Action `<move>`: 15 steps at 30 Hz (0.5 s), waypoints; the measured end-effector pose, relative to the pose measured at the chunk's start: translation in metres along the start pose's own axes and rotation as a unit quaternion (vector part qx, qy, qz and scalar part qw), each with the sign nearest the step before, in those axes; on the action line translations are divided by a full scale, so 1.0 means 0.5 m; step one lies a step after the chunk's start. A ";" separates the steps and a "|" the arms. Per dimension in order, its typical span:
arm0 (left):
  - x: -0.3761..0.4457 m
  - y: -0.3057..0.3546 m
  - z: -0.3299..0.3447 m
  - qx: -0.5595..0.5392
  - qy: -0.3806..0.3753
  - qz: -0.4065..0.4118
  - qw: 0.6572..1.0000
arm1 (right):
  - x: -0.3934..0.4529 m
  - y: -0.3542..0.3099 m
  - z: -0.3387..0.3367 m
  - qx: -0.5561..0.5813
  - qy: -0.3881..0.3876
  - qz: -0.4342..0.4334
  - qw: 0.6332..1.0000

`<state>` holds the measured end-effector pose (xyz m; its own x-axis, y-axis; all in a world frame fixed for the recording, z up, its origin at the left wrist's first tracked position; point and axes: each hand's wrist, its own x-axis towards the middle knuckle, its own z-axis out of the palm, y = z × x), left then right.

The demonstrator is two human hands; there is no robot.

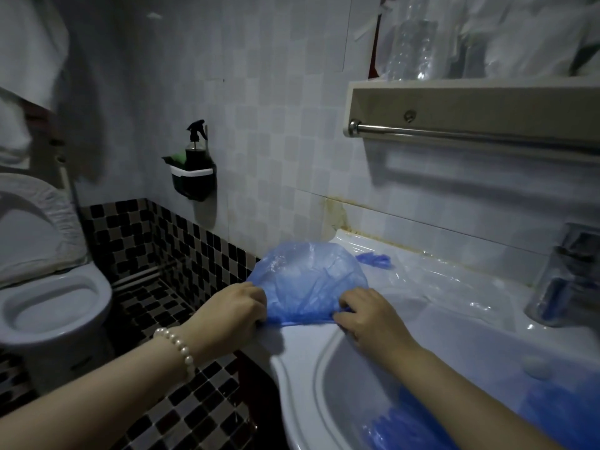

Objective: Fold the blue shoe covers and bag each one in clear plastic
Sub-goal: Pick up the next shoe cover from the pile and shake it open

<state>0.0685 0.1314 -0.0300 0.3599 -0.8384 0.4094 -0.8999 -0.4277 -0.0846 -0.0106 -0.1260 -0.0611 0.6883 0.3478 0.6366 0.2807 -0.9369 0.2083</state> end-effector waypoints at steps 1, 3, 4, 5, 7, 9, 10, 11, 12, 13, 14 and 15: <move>0.000 -0.003 -0.003 -0.011 -0.010 0.002 1.000 | 0.002 -0.001 0.000 -0.012 0.012 -0.009 1.000; 0.001 -0.001 -0.009 -0.029 -0.039 0.007 0.999 | 0.007 -0.005 0.000 -0.021 0.027 -0.035 0.999; 0.004 0.002 -0.013 -0.029 -0.060 0.007 0.998 | 0.009 -0.009 -0.002 -0.020 0.015 -0.041 0.999; 0.008 0.007 -0.018 -0.022 -0.087 0.001 0.996 | 0.008 -0.011 0.001 -0.016 -0.005 -0.044 0.999; 0.022 0.018 -0.030 0.002 -0.140 -0.036 0.990 | 0.010 -0.013 -0.002 0.024 -0.070 -0.016 0.997; 0.039 0.034 -0.042 0.024 -0.167 -0.056 0.984 | 0.017 -0.018 -0.016 0.088 -0.131 0.054 0.986; 0.046 0.040 -0.045 0.046 -0.173 -0.059 0.982 | 0.021 -0.020 -0.021 0.108 -0.148 0.090 0.979; 0.055 0.042 -0.047 0.070 -0.171 -0.063 0.981 | 0.025 -0.021 -0.027 0.130 -0.154 0.122 0.972; 0.061 0.042 -0.042 0.091 -0.167 -0.065 0.980 | 0.031 -0.023 -0.032 0.136 -0.151 0.146 0.968; 0.064 0.047 -0.041 0.108 -0.168 -0.058 0.978 | 0.036 -0.029 -0.037 0.137 -0.141 0.160 0.967; 0.066 0.053 -0.042 0.134 -0.155 -0.031 0.978 | 0.041 -0.038 -0.043 0.108 -0.131 0.156 0.973; 0.070 0.056 -0.041 0.173 -0.132 0.015 0.976 | 0.043 -0.044 -0.038 0.061 -0.104 0.135 0.984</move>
<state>0.0509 0.0972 0.0006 0.4266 -0.8906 0.1578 -0.7906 -0.4519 -0.4133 -0.0146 -0.0986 -0.0379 0.8668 0.0983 0.4888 0.1379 -0.9894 -0.0456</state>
